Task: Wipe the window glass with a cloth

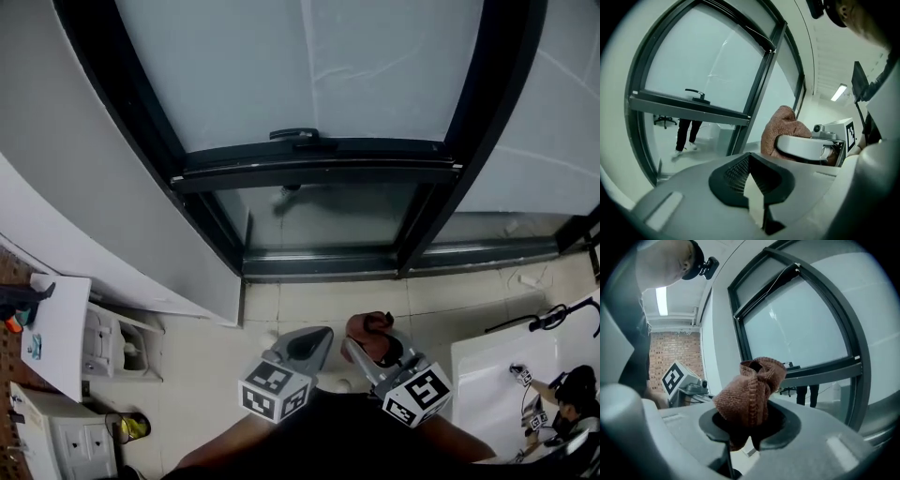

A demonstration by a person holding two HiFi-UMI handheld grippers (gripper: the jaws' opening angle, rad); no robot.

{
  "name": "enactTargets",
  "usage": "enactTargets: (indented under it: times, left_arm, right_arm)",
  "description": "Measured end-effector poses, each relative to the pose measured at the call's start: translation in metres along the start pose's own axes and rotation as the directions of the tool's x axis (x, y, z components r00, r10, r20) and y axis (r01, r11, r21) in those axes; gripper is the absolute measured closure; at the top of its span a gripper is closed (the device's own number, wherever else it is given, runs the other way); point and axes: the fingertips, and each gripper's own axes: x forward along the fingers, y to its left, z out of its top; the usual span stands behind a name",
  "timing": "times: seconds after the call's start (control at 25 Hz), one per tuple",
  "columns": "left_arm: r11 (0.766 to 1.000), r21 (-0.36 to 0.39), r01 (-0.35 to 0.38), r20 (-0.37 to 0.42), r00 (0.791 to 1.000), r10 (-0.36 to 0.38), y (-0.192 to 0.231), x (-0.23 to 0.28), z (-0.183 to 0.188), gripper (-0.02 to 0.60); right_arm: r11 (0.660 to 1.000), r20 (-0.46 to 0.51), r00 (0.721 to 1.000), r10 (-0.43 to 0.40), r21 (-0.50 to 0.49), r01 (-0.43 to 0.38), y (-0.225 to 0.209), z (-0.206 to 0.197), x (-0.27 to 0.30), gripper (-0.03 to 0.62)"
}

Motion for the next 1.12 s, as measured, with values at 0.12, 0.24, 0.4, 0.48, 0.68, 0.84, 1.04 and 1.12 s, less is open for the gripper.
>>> enactTargets:
  times: [0.12, 0.24, 0.4, 0.48, 0.68, 0.84, 1.04, 1.12]
  left_arm:
    - [1.000, -0.006, 0.000, -0.001, 1.000, 0.000, -0.006, -0.010, -0.003, 0.565]
    - [0.999, -0.031, 0.031, -0.004, 1.000, -0.031, -0.008, -0.015, -0.004, 0.565]
    - [0.999, -0.011, 0.051, -0.023, 0.998, -0.051, -0.003, -0.026, 0.000, 0.565]
    - [0.999, 0.008, 0.050, -0.028, 0.998, -0.050, 0.002, -0.036, 0.005, 0.565]
    - [0.998, 0.041, 0.039, -0.011, 0.999, -0.039, 0.016, -0.060, 0.015, 0.565]
    - [0.997, 0.052, 0.058, -0.033, 0.998, -0.057, 0.018, -0.069, 0.005, 0.565]
    - [0.994, 0.060, 0.088, -0.047, 0.995, -0.085, 0.017, -0.072, 0.002, 0.565]
    - [0.994, 0.068, 0.088, -0.038, 0.996, -0.085, 0.019, -0.073, 0.006, 0.565]
  right_arm:
    - [1.000, 0.008, 1.000, -0.020, 0.001, 0.020, 0.004, 0.002, -0.011, 0.494]
    - [0.999, 0.012, 0.999, -0.050, -0.012, 0.051, 0.006, 0.002, -0.015, 0.494]
    - [0.996, 0.020, 0.996, -0.087, -0.010, 0.087, 0.012, 0.004, -0.009, 0.494]
    - [0.995, 0.019, 0.995, -0.099, -0.006, 0.099, 0.017, 0.007, -0.004, 0.494]
    - [0.994, 0.008, 0.994, -0.105, -0.020, 0.105, 0.038, 0.007, 0.008, 0.494]
    - [0.993, -0.005, 0.993, -0.116, -0.032, 0.116, 0.052, 0.001, 0.015, 0.494]
    - [0.991, -0.033, 0.991, -0.128, -0.030, 0.127, 0.058, -0.008, 0.016, 0.494]
    - [0.991, -0.040, 0.991, -0.129, -0.036, 0.127, 0.060, -0.009, 0.017, 0.494]
